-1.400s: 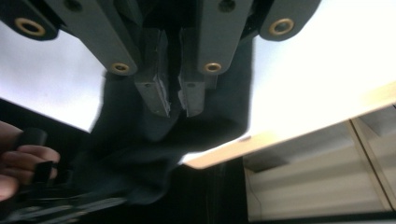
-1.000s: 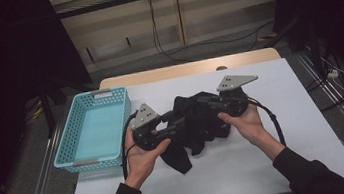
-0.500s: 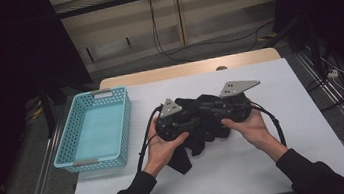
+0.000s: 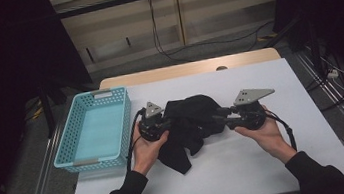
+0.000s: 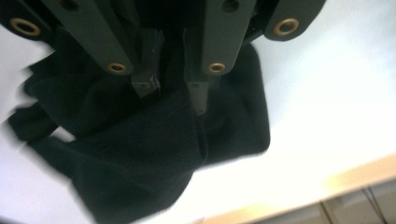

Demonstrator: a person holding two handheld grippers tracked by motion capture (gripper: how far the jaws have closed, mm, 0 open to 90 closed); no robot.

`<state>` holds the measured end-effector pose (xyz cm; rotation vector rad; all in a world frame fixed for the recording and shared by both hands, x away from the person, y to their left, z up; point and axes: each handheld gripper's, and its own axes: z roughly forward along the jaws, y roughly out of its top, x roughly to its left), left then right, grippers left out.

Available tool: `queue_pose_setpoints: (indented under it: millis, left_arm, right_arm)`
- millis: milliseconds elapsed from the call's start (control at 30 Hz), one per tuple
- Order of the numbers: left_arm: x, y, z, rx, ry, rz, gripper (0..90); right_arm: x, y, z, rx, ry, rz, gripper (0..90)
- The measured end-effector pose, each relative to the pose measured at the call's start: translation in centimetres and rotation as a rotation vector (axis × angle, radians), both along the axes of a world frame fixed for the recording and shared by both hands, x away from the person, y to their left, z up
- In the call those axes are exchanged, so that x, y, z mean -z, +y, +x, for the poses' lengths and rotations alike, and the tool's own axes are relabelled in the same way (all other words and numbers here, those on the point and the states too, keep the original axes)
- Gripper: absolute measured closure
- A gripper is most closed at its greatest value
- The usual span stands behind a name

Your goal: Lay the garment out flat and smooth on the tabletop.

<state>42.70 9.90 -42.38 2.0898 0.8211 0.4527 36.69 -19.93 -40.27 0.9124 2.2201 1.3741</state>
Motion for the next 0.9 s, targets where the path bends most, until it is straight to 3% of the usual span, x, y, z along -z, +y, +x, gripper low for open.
queue_pose_setpoints:
  millis: [100, 200, 367, 500, 633, 733, 900]
  left_arm:
    - [1.6, -0.3, 0.4, 0.011, 0.029, 0.055, 80.8]
    - [2.2, -0.4, 0.6, 0.032, 0.042, 0.070, 80.3]
    - [2.1, 0.0, 0.3, 0.043, 0.032, 0.050, 76.3]
    - [1.2, 0.5, -0.6, 0.052, 0.014, 0.024, 68.7]
    - [-0.1, 0.9, -1.8, 0.076, -0.025, -0.004, 62.4]
    - [-0.7, 1.0, -2.4, 0.098, -0.054, -0.031, 58.0]
    - [-0.2, 0.1, -2.3, 0.144, -0.047, -0.011, 54.2]
  right_arm:
    - [1.4, 0.3, -0.1, 0.008, 0.029, -0.030, 60.7]
    - [2.2, 1.0, -0.2, -0.013, 0.048, -0.044, 59.0]
    - [3.0, 2.3, -0.5, -0.052, 0.068, -0.059, 53.3]
    - [3.7, 3.0, -0.6, -0.083, 0.069, -0.051, 46.6]
    - [4.7, 3.9, -0.4, -0.081, 0.083, -0.083, 39.4]
    - [4.9, 4.6, -0.2, -0.065, 0.078, -0.077, 34.4]
    - [5.2, 6.0, 0.1, -0.061, 0.079, -0.076, 27.4]
